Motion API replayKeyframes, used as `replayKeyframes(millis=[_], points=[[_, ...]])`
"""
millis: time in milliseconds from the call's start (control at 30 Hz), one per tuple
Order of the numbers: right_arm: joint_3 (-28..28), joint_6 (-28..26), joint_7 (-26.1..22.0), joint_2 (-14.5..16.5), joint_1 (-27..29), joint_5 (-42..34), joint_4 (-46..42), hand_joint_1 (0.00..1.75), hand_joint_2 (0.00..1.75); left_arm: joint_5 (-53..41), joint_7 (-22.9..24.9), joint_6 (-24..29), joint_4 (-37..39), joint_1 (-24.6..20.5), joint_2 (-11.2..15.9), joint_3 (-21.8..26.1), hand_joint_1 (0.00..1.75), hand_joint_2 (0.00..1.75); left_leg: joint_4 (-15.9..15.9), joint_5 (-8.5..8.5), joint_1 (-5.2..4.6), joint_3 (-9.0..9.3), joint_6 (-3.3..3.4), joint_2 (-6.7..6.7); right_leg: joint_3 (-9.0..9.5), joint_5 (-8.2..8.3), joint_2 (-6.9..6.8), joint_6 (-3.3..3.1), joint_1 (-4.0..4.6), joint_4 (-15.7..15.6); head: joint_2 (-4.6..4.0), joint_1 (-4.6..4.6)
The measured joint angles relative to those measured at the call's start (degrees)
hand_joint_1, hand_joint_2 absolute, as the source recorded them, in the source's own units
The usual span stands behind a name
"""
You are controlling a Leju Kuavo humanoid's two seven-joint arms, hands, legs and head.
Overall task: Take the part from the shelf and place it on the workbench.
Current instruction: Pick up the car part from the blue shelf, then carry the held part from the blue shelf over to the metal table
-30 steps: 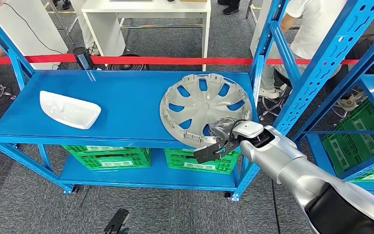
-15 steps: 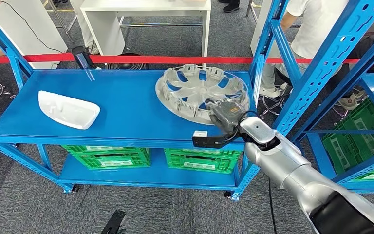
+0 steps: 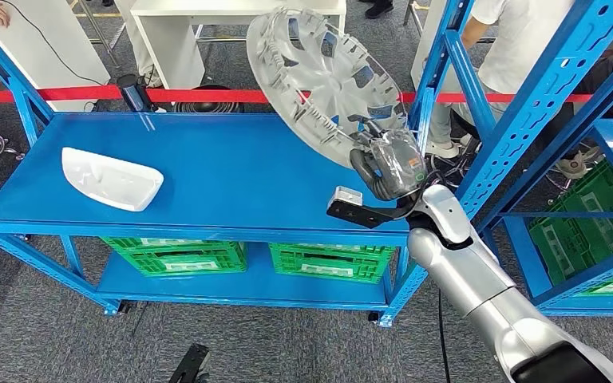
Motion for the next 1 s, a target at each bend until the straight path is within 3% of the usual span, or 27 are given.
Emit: replayKeyframes(millis=[467, 1000], points=[[-7.7, -3.4, -4.9, 0.6, 5.4, -6.9, -9.8, 1.75, 1.75, -0.9, -0.1, 0.0, 0.0, 0.0, -0.2, 0.0, 0.00, 1.75, 0.0, 0.00, 0.00, -0.12, 0.00, 0.01, -0.11, 0.00, 0.00, 0.00, 0.01, 0.0, -0.01, 0.00], [-3.1, 4.3, -6.0, 1.6, 8.8, -4.7, -20.8, 1.75, 1.75, -1.3, -1.0, -1.1, 0.2, 0.0, 0.3, -0.3, 0.00, 1.75, 0.0, 0.00, 0.01, -0.14, 0.00, 0.00, -0.12, 0.00, 0.00, 0.00, 0.01, 0.0, 0.00, -0.01]])
